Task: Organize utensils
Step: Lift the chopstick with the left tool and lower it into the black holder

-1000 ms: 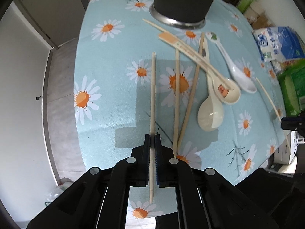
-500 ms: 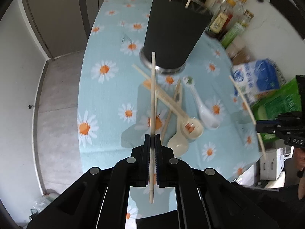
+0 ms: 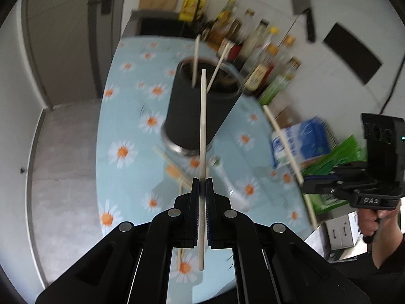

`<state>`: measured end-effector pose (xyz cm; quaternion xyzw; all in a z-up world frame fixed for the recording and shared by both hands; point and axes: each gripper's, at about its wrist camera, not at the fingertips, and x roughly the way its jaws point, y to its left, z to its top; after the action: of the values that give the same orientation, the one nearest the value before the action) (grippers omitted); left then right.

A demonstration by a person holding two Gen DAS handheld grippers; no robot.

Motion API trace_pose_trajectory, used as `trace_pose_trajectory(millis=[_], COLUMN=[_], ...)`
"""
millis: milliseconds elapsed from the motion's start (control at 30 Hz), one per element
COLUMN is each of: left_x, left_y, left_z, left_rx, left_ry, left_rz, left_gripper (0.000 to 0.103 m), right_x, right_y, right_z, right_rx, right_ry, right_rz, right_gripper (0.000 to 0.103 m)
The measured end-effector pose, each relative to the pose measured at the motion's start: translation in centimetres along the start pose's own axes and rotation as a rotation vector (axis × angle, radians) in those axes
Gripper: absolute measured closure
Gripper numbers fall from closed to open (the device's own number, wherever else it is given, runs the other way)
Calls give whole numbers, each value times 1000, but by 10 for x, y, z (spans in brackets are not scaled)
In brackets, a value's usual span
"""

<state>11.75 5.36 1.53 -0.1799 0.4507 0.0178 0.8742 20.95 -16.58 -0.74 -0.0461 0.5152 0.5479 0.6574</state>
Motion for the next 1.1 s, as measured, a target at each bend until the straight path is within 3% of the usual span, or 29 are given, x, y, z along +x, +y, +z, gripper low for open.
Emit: trace_pose_trajectory(millis=[433,667,933,1100], left_x=[-20,-23,-32,-26], left_y=[-3,8,24,31], left_z=[39,54,69,80], left_rx=[22,-5,23,27], left_ry=[-223,-333,-466,-482], left_rz=[-194,-303,-339,-345], left_gripper=[100,100,100,100], right_x=[-17,-21,-22,-27], right_y=[2,2,4,15], right_z=[43,55,71,80], right_rx=[71,103,115,73], right_ry=[-259,-383,-533,-625], right_rz=[101,102,82,73], right_gripper=[98,97,97,97])
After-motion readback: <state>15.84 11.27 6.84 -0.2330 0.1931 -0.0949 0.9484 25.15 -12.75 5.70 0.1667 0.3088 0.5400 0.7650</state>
